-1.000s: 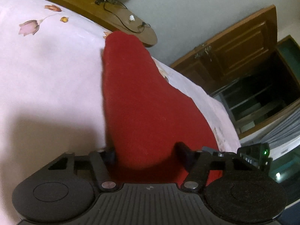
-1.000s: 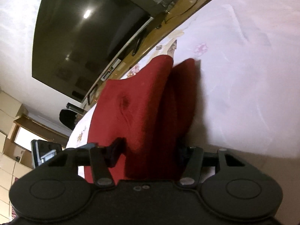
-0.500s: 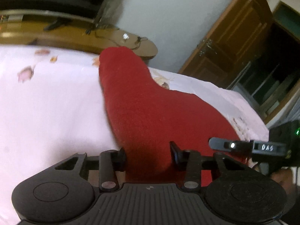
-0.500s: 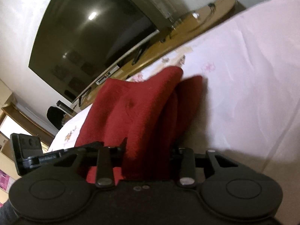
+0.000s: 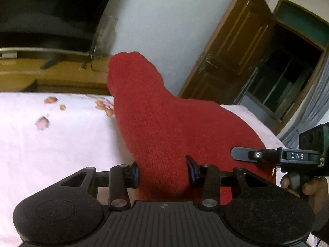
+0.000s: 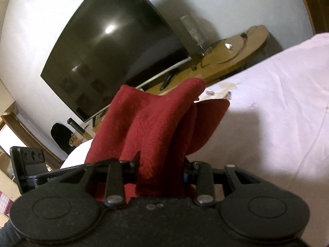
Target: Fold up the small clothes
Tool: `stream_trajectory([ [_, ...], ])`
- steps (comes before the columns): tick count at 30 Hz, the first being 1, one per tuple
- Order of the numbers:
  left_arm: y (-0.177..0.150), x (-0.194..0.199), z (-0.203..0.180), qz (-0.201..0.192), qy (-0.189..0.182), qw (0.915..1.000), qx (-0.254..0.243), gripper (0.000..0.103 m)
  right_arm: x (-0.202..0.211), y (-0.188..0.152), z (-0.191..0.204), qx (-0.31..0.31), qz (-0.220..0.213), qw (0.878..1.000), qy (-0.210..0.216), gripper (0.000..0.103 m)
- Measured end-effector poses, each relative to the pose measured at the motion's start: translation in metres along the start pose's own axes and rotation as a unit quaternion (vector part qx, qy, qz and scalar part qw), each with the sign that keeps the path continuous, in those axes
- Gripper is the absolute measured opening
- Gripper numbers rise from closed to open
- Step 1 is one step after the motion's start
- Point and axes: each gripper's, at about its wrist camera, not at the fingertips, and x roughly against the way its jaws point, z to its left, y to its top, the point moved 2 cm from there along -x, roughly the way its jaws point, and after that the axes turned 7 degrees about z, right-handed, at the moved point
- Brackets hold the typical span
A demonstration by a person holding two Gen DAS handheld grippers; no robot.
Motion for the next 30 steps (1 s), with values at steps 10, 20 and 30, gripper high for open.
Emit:
stream_trajectory([
  [10, -0.019, 0.107, 0.052, -0.026, 0.027, 0.9993, 0.004, 0.042, -0.03, -0.014, 0.09, 0.032, 0.004, 0.999, 0.022, 0.034],
  [20, -0.075, 0.195, 0.17, -0.009, 0.098, 0.9925, 0.071, 0.042, -0.14, -0.051, 0.178, 0.043, 0.078, 0.993, 0.081, 0.034],
  [30, -0.126, 0.2, 0.267, 0.039, 0.086, 0.9842, 0.15, 0.042, -0.231, -0.091, 0.217, 0.019, 0.145, 0.985, 0.089, 0.034],
])
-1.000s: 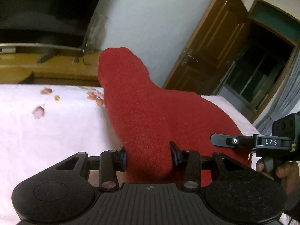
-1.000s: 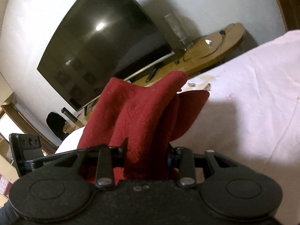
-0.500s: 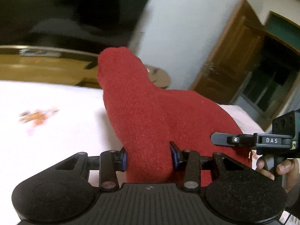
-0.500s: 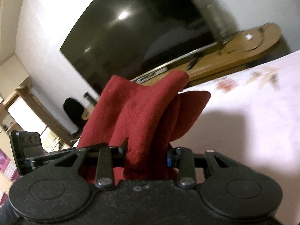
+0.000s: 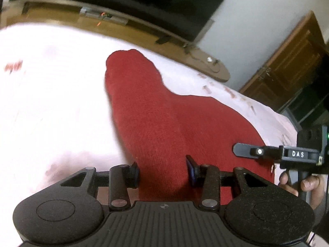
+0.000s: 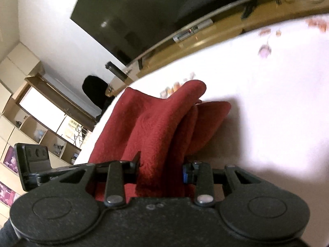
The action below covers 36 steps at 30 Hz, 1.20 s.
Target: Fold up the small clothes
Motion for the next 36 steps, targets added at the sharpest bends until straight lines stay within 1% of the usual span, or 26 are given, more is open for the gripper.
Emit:
stream_trajectory([
  [2, -0.004, -0.004, 0.01, -0.009, -0.02, 0.9996, 0.019, 0.044, -0.009, -0.004, -0.003, -0.011, 0.004, 1.0, -0.006, 0.034],
  [4, -0.011, -0.008, 0.019, -0.018, -0.037, 0.9982, 0.044, 0.048, -0.014, -0.006, -0.012, -0.029, 0.005, 1.0, -0.01, 0.034],
  [5, -0.016, -0.012, 0.022, -0.022, -0.04, 0.9978, 0.049, 0.055, -0.016, -0.009, -0.016, -0.036, 0.009, 0.999, -0.012, 0.034],
  [7, -0.025, -0.017, 0.022, -0.034, -0.049, 0.9967, 0.054, 0.057, -0.019, -0.013, -0.025, -0.04, 0.015, 0.999, -0.017, 0.038],
  [9, -0.028, -0.019, 0.024, -0.042, -0.058, 0.9957, 0.059, 0.058, -0.02, -0.018, -0.029, -0.049, 0.013, 0.999, -0.008, 0.037],
  [11, -0.031, -0.014, 0.026, -0.042, -0.057, 0.9958, 0.057, 0.061, -0.017, -0.023, -0.03, -0.053, 0.014, 0.998, -0.004, 0.039],
  [12, -0.03, -0.01, 0.023, -0.043, -0.052, 0.9962, 0.055, 0.066, -0.015, -0.023, -0.03, -0.055, 0.016, 0.998, -0.003, 0.043],
  [13, -0.029, -0.005, 0.024, -0.046, -0.039, 0.9969, 0.05, 0.069, -0.012, -0.022, -0.029, -0.053, 0.017, 0.998, -0.006, 0.048],
  [14, -0.026, 0.004, 0.026, -0.053, -0.022, 0.9976, 0.04, 0.073, -0.006, -0.02, -0.027, -0.044, 0.008, 0.999, -0.017, 0.051],
  [15, -0.026, 0.014, 0.028, -0.062, -0.009, 0.9975, 0.033, 0.074, 0.005, -0.019, -0.024, -0.031, -0.007, 0.999, -0.029, 0.053],
  [17, -0.023, 0.031, 0.033, -0.084, 0.008, 0.9958, 0.036, 0.074, 0.024, -0.012, -0.022, -0.019, -0.038, 0.998, -0.043, 0.053],
  [18, -0.019, 0.037, 0.033, -0.096, 0.007, 0.9947, 0.036, 0.074, 0.033, -0.007, -0.02, -0.015, -0.05, 0.998, -0.045, 0.053],
  [20, -0.008, 0.043, 0.029, -0.119, -0.011, 0.9923, 0.034, 0.073, 0.038, 0.008, -0.018, -0.011, -0.06, 0.997, -0.04, 0.053],
  [21, -0.003, 0.041, 0.024, -0.124, -0.019, 0.9916, 0.032, 0.071, 0.036, 0.015, -0.015, -0.01, -0.061, 0.997, -0.035, 0.052],
  [22, 0.003, 0.037, 0.017, -0.125, -0.023, 0.9916, 0.025, 0.065, 0.03, 0.022, -0.014, -0.01, -0.057, 0.998, -0.036, 0.052],
  [23, 0.006, 0.033, 0.011, -0.122, -0.027, 0.992, 0.019, 0.052, 0.02, 0.028, -0.013, -0.014, -0.046, 0.998, -0.043, 0.05],
  [24, 0.009, 0.027, 0.005, -0.117, -0.029, 0.9926, 0.014, 0.05, 0.01, 0.032, -0.013, -0.017, -0.038, 0.998, -0.05, 0.048],
  [25, 0.013, 0.021, 0.0, -0.116, -0.022, 0.993, 0.005, 0.05, 0.002, 0.034, -0.013, -0.016, -0.033, 0.998, -0.056, 0.047],
  [27, 0.017, 0.014, -0.007, -0.111, 0.004, 0.9937, -0.004, 0.05, -0.012, 0.036, -0.016, -0.02, -0.028, 0.997, -0.068, 0.046],
  [29, 0.017, 0.01, -0.006, -0.11, 0.013, 0.9939, -0.003, 0.05, -0.02, 0.035, -0.024, -0.036, -0.024, 0.997, -0.068, 0.04],
  [30, 0.018, 0.009, -0.005, -0.107, 0.014, 0.9941, -0.001, 0.051, -0.024, 0.034, -0.028, -0.048, -0.019, 0.997, -0.059, 0.031],
  [31, 0.018, 0.009, -0.006, -0.107, 0.018, 0.9941, -0.002, 0.051, -0.024, 0.032, -0.03, -0.056, -0.018, 0.997, -0.048, 0.024],
  [32, 0.019, 0.009, -0.006, -0.106, 0.02, 0.9942, -0.003, 0.051, -0.023, 0.03, -0.03, -0.056, -0.023, 0.997, -0.039, 0.019],
  [33, 0.018, 0.008, -0.006, -0.106, 0.02, 0.9942, -0.004, 0.05, -0.02, 0.027, -0.027, -0.043, -0.038, 0.997, -0.043, 0.01],
  [36, 0.017, 0.005, -0.012, -0.102, 0.03, 0.9942, -0.015, 0.05, -0.004, 0.018, -0.007, 0.012, -0.089, 0.993, -0.076, 0.009],
])
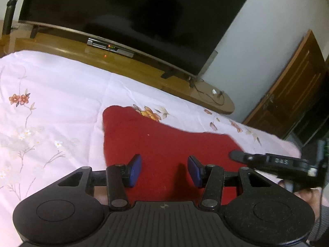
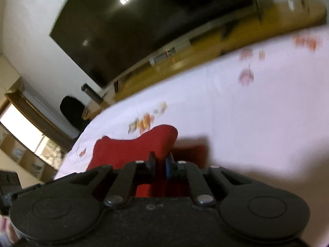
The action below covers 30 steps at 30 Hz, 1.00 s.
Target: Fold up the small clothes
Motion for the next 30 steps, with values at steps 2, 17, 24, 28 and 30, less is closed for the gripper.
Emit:
stream_trajectory([
  [2, -0.003, -0.005, -0.004, 0.01, 0.024, 0.9995, -0.016, 0.05, 0.007, -0.008, 0.012, 0.044, -0.021, 0.998, -0.032, 0.008],
  [17, -0.048, 0.062, -0.042, -0.049, 0.058, 0.9947, -0.07, 0.051, 0.047, -0.029, 0.035, 0.114, -0.014, 0.99, -0.078, 0.033],
  [24, -0.113, 0.086, -0.033, -0.032, 0.072, 0.9966, -0.022, 0.051, 0.083, -0.093, 0.065, 0.168, 0.023, 0.982, -0.084, 0.047],
  [28, -0.131, 0.084, -0.027, -0.026, 0.081, 0.9963, 0.004, 0.051, 0.091, -0.113, 0.032, 0.039, 0.051, 0.997, -0.044, 0.041],
  [30, -0.136, 0.084, -0.027, -0.028, 0.081, 0.9962, 0.014, 0.051, 0.084, -0.119, 0.022, 0.0, 0.065, 0.998, -0.017, 0.037],
])
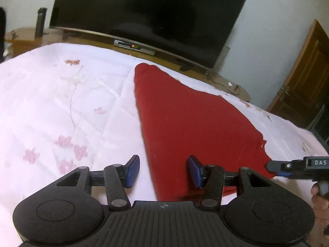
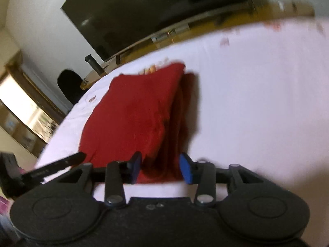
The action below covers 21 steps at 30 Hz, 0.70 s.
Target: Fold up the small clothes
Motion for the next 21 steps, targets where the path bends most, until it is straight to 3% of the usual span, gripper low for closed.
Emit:
stream_trajectory([
  [3, -0.003, -0.006, -0.001, 0.008, 0.004, 0.9999, 0.008, 0.051, -0.008, -0.001, -0.008, -0.039, -0.003, 0.998, 0.048, 0.027],
  [6, -0.002, -0.011, -0.003, 0.01, 0.007, 0.9999, 0.011, 0.051, -0.019, 0.002, -0.01, -0.05, 0.006, 0.997, 0.057, 0.025],
  [8, -0.004, -0.008, -0.006, 0.01, 0.011, 0.9998, 0.01, 0.051, -0.017, 0.002, -0.007, -0.039, 0.005, 0.997, 0.066, 0.015],
  [9, -0.004, -0.007, -0.006, 0.009, 0.011, 0.9999, 0.01, 0.051, -0.015, 0.002, -0.003, -0.022, 0.0, 0.998, 0.061, 0.008],
  [14, -0.005, -0.007, -0.011, 0.01, 0.011, 0.9999, -0.004, 0.051, 0.005, 0.003, 0.009, 0.037, -0.04, 0.998, 0.015, 0.007],
  [18, -0.013, -0.018, -0.01, 0.013, 0.03, 0.9991, -0.028, 0.055, -0.02, -0.002, -0.001, 0.055, -0.008, 0.998, -0.031, 0.007],
  [21, -0.014, -0.015, -0.009, 0.011, 0.027, 0.9992, -0.029, 0.055, -0.022, -0.003, -0.009, 0.029, -0.013, 0.999, -0.021, 0.007],
])
